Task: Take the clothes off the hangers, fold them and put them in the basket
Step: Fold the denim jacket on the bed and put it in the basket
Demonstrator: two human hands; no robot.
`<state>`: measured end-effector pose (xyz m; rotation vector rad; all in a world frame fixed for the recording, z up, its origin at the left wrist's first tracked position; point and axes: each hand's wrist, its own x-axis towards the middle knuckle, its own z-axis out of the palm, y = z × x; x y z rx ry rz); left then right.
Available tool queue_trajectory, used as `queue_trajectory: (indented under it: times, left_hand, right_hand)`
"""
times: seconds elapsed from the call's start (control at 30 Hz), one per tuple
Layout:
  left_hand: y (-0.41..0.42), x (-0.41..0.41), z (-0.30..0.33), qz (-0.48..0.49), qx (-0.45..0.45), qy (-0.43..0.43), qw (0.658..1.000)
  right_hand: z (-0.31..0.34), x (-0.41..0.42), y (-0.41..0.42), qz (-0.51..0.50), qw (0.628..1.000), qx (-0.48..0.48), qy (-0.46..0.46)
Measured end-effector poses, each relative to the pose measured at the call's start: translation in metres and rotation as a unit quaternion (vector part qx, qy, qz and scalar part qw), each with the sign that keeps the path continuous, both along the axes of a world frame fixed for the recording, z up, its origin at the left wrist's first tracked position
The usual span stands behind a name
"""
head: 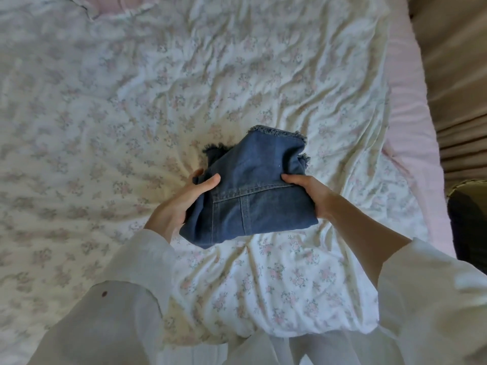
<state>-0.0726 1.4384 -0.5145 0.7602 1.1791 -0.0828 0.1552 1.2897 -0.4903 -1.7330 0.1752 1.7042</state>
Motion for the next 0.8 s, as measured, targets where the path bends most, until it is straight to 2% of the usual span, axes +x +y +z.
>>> queue_trajectory:
  times: [0.13,0.37,0.43,0.63,0.8]
  left_hand:
    - [-0.014,0.021,0.033,-0.054,0.021,0.015,0.998]
    - [-0.083,0.110,0.092,-0.132,-0.036,-0.014,0.991]
    - [-0.119,0.146,0.105,-0.154,-0.042,-0.014,0.987]
    - [-0.244,0.265,0.120,-0.219,-0.053,-0.083,0.971]
    - [-0.366,0.372,0.119,-0.241,0.015,-0.120,0.963]
  right_hand:
    - [0.029,0.011,-0.028,-0.047,0.998,0.030,0.006]
    - [0.085,0.072,-0.138,-0.147,0.983,0.107,-0.002]
    - [0.100,0.092,-0.183,-0.175,0.977,0.119,-0.012]
    - [0.133,0.160,-0.336,-0.281,0.946,0.140,-0.080]
    - [0.124,0.236,-0.464,-0.334,0.932,0.095,-0.103]
